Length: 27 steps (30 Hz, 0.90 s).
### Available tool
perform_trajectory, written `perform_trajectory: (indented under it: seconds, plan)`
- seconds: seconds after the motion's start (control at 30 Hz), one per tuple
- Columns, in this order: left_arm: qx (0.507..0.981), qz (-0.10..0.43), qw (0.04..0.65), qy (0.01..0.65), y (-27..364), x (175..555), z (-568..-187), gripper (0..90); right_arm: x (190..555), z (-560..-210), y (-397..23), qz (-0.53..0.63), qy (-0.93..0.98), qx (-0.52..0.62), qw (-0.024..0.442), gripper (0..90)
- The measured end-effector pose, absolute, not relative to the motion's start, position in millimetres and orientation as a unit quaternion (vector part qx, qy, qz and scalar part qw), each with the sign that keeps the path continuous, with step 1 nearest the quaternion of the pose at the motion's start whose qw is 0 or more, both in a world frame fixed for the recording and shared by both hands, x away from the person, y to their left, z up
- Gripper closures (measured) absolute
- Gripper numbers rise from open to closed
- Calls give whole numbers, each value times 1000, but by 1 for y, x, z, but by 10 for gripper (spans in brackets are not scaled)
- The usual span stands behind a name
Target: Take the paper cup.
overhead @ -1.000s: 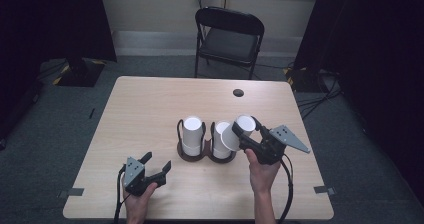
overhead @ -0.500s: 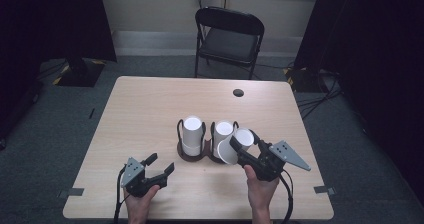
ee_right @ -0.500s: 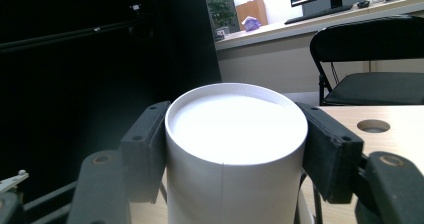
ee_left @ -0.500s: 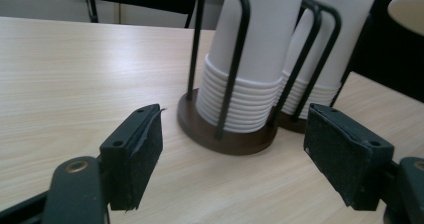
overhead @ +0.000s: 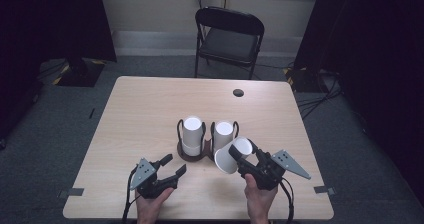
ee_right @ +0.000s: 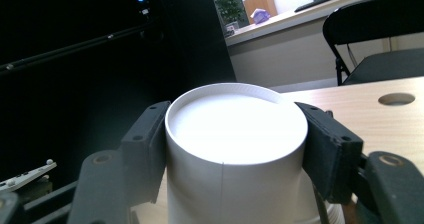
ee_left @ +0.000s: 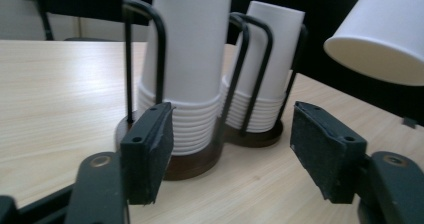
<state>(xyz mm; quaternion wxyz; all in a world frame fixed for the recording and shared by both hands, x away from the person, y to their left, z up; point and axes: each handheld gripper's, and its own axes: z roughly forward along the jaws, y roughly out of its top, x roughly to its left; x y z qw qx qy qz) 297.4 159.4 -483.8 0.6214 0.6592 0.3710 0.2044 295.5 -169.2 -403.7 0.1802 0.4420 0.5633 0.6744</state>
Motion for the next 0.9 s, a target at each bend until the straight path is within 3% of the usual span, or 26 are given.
perform_trajectory:
  seconds: [0.23, 0.47, 0.9]
  plan:
    - [658, 191, 640, 348, 148, 295, -483, 409, 295, -416, -170, 696, 543, 452, 128, 348]
    - [655, 171, 661, 325, 139, 294, -484, 489, 292, -421, -158, 709, 535, 446, 110, 348]
    - [647, 162, 678, 309, 123, 294, -486, 628, 299, -436, -137, 732, 521, 439, -1, 349]
